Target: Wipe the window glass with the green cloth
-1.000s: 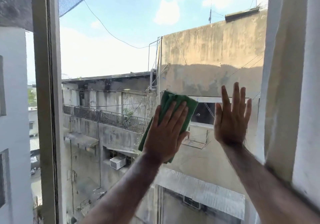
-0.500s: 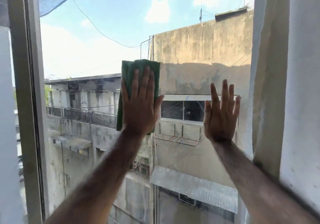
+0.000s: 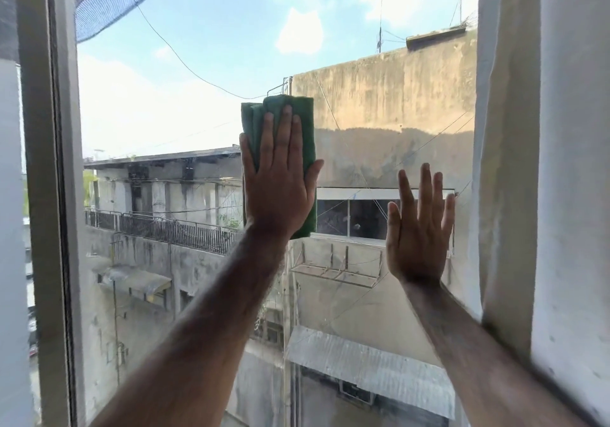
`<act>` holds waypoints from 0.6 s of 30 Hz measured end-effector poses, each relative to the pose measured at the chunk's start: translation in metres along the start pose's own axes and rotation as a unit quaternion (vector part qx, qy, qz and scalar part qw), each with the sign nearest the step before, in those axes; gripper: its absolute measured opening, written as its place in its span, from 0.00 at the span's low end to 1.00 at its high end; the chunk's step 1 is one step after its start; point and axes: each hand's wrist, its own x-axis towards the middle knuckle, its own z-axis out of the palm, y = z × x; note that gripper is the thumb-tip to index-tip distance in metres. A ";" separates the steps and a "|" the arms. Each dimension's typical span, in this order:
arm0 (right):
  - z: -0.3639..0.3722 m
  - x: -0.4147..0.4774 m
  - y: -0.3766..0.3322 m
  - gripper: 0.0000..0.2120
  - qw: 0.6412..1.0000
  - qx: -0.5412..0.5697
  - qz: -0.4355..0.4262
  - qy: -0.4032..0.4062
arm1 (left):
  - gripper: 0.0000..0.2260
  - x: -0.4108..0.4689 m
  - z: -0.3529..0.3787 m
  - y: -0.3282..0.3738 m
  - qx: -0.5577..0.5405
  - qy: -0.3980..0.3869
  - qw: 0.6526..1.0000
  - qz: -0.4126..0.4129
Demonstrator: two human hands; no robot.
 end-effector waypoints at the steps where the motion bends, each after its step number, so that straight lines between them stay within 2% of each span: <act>1: 0.000 0.001 0.001 0.28 1.000 -0.002 -0.001 0.001 | 0.33 -0.002 0.002 0.004 -0.001 0.005 1.000 -0.008; 4: 0.001 0.001 0.003 0.28 1.000 -0.010 -0.003 0.004 | 0.34 -0.037 0.006 0.011 -0.014 -0.009 1.000 0.008; 10: 0.000 0.002 0.003 0.28 1.000 -0.010 -0.004 0.011 | 0.35 -0.148 0.010 -0.002 -0.019 -0.065 0.988 0.139; 14: 0.000 0.001 0.001 0.28 1.000 -0.006 -0.006 0.008 | 0.34 -0.113 0.005 -0.010 -0.009 -0.053 0.987 0.152; 18: -0.004 0.001 -0.003 0.29 1.000 -0.004 -0.002 0.001 | 0.34 -0.033 0.005 0.010 -0.023 -0.015 0.997 0.068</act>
